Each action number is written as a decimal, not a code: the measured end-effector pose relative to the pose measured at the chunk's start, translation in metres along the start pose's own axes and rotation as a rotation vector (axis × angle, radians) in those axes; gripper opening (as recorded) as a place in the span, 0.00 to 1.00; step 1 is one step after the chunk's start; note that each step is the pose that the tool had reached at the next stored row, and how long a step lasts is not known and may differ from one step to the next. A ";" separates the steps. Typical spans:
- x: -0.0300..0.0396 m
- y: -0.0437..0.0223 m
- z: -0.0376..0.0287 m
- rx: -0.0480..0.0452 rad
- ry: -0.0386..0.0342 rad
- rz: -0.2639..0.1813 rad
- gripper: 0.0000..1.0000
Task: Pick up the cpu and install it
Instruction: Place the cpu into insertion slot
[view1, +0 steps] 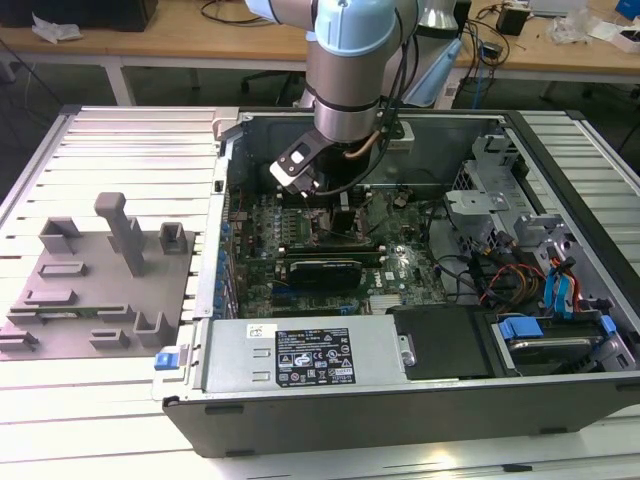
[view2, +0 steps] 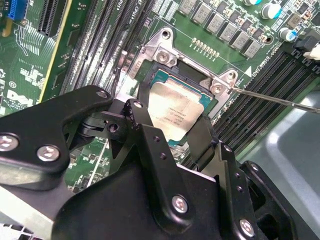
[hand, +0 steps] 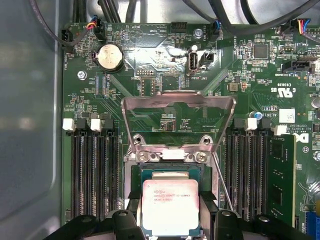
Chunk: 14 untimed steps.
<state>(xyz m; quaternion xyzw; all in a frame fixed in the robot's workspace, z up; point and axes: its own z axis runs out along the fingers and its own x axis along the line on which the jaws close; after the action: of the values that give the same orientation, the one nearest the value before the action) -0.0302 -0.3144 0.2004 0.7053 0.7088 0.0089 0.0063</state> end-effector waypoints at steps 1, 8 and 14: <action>0.0003 0.0000 0.0000 0.0000 -0.0001 0.000 0.55; 0.0011 0.0007 0.0004 0.0000 0.0000 0.000 0.55; 0.0010 0.0007 0.0019 0.0001 -0.0003 0.001 0.55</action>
<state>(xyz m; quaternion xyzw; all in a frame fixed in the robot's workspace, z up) -0.0294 -0.3133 0.1985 0.7057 0.7084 0.0088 0.0064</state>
